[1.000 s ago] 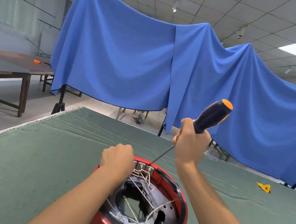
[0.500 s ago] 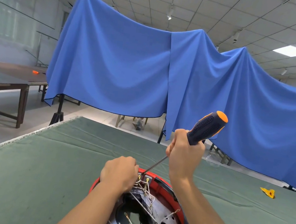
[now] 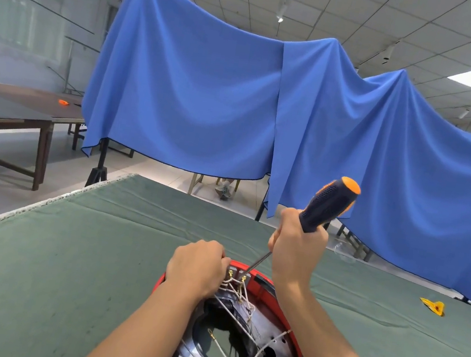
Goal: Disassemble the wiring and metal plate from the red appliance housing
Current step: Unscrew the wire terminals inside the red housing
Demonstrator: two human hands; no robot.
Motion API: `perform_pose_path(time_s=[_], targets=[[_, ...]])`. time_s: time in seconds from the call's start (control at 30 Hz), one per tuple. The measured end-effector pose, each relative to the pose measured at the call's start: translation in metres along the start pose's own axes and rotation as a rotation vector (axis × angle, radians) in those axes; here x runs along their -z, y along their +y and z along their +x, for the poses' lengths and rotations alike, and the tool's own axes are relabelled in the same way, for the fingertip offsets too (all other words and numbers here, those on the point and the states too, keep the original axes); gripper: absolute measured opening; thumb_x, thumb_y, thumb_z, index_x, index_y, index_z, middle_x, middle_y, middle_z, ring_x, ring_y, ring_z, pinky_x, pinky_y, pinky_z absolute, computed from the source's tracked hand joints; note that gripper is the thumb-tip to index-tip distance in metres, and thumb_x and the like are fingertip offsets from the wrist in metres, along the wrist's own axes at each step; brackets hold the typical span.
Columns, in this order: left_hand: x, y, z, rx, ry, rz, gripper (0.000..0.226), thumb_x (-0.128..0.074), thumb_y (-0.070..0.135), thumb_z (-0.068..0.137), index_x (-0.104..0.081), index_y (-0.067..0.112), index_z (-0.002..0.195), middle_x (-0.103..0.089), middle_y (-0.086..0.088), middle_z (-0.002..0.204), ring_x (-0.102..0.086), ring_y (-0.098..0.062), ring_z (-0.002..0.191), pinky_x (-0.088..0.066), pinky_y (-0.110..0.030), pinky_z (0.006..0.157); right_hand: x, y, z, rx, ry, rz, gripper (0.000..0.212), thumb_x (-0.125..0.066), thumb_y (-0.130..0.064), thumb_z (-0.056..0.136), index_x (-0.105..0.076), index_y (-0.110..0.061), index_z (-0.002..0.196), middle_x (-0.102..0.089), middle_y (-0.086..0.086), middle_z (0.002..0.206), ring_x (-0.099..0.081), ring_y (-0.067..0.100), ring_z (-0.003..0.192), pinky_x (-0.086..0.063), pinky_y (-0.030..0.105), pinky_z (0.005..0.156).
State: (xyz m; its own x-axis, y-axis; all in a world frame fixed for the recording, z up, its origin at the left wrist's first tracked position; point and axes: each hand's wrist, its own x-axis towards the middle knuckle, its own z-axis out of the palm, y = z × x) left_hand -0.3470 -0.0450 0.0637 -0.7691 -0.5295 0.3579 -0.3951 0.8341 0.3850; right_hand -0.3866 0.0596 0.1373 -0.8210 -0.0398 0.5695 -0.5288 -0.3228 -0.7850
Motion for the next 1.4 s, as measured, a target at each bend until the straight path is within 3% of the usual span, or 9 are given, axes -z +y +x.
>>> perform_pose_path(time_s=[0.13,0.23,0.53,0.77,0.9,1.0,1.07,1.23,1.4], targets=[[0.000,0.001,0.000,-0.002,0.026,0.037,0.030,-0.036,0.030,0.097,-0.062,0.017,0.089,-0.067,-0.006,0.096,-0.060,-0.032,0.090,-0.039,-0.034,0.070,0.002,-0.005,0.007,-0.030,0.071,0.100,0.024,-0.049,0.005,0.080,-0.041,0.000,0.058,-0.024,0.000,0.045,-0.022,0.014,0.036,-0.023,0.016,0.036],[-0.001,0.001,0.002,0.014,0.040,0.055,0.025,-0.038,0.022,0.096,-0.060,0.016,0.087,-0.067,-0.007,0.096,-0.060,-0.033,0.089,-0.036,-0.033,0.067,0.001,-0.011,0.012,-0.004,0.056,0.108,0.026,-0.049,0.003,0.079,-0.037,-0.005,0.057,-0.024,-0.001,0.045,-0.023,0.015,0.038,-0.025,0.017,0.036],[-0.002,0.000,0.001,0.004,0.043,0.053,0.029,-0.034,0.027,0.098,-0.059,0.016,0.090,-0.067,-0.007,0.097,-0.061,-0.032,0.089,-0.036,-0.033,0.069,-0.006,-0.008,0.009,0.003,0.022,0.116,0.026,-0.049,0.004,0.080,-0.039,-0.008,0.059,-0.025,-0.004,0.042,-0.023,0.012,0.033,-0.024,0.015,0.036],[-0.003,-0.001,0.002,0.002,0.039,0.045,0.031,-0.033,0.031,0.098,-0.061,0.017,0.094,-0.067,-0.005,0.097,-0.061,-0.030,0.089,-0.037,-0.034,0.070,-0.010,-0.009,0.008,0.024,-0.035,0.044,0.027,-0.049,-0.014,0.068,-0.033,0.005,0.056,-0.026,0.011,0.055,-0.024,0.019,0.047,-0.023,0.024,0.040],[-0.004,-0.001,0.001,0.001,0.048,0.040,0.031,-0.033,0.032,0.098,-0.061,0.018,0.094,-0.067,-0.003,0.096,-0.061,-0.028,0.087,-0.037,-0.033,0.069,-0.018,-0.012,0.011,0.031,-0.071,-0.013,0.026,-0.048,-0.017,0.065,-0.034,0.003,0.056,-0.026,0.010,0.056,-0.024,0.026,0.056,-0.024,0.036,0.049],[-0.003,-0.002,0.000,0.004,0.050,0.020,0.029,-0.036,0.029,0.097,-0.062,0.019,0.089,-0.068,-0.002,0.092,-0.061,-0.028,0.083,-0.037,-0.031,0.067,-0.028,-0.016,0.014,0.027,-0.114,-0.080,0.025,-0.050,-0.017,0.067,-0.030,-0.007,0.055,-0.024,0.007,0.053,-0.024,0.023,0.054,-0.023,0.034,0.049],[-0.003,-0.002,0.000,0.007,0.052,0.014,0.028,-0.037,0.027,0.096,-0.064,0.020,0.089,-0.068,-0.001,0.091,-0.061,-0.028,0.083,-0.038,-0.031,0.067,-0.034,-0.015,0.018,0.052,-0.125,-0.115,0.035,-0.053,-0.010,0.074,-0.023,-0.015,0.055,-0.020,-0.003,0.047,-0.021,0.020,0.052,-0.020,0.029,0.047],[-0.001,-0.002,-0.002,0.013,0.050,0.007,0.026,-0.039,0.025,0.096,-0.064,0.020,0.088,-0.069,-0.002,0.090,-0.062,-0.028,0.083,-0.037,-0.030,0.066,-0.038,-0.011,0.030,0.002,-0.103,-0.192,0.040,-0.052,-0.008,0.079,-0.023,-0.017,0.054,-0.019,-0.012,0.039,-0.019,0.012,0.042,-0.019,0.021,0.040],[0.000,0.000,-0.002,0.018,0.026,0.014,0.023,-0.043,0.022,0.093,-0.065,0.020,0.089,-0.069,-0.003,0.093,-0.062,-0.030,0.088,-0.037,-0.031,0.067,-0.035,-0.009,0.040,-0.152,-0.029,-0.182,0.036,-0.052,-0.011,0.078,-0.026,-0.017,0.055,-0.021,-0.011,0.038,-0.023,0.017,0.046,-0.024,0.030,0.050]])
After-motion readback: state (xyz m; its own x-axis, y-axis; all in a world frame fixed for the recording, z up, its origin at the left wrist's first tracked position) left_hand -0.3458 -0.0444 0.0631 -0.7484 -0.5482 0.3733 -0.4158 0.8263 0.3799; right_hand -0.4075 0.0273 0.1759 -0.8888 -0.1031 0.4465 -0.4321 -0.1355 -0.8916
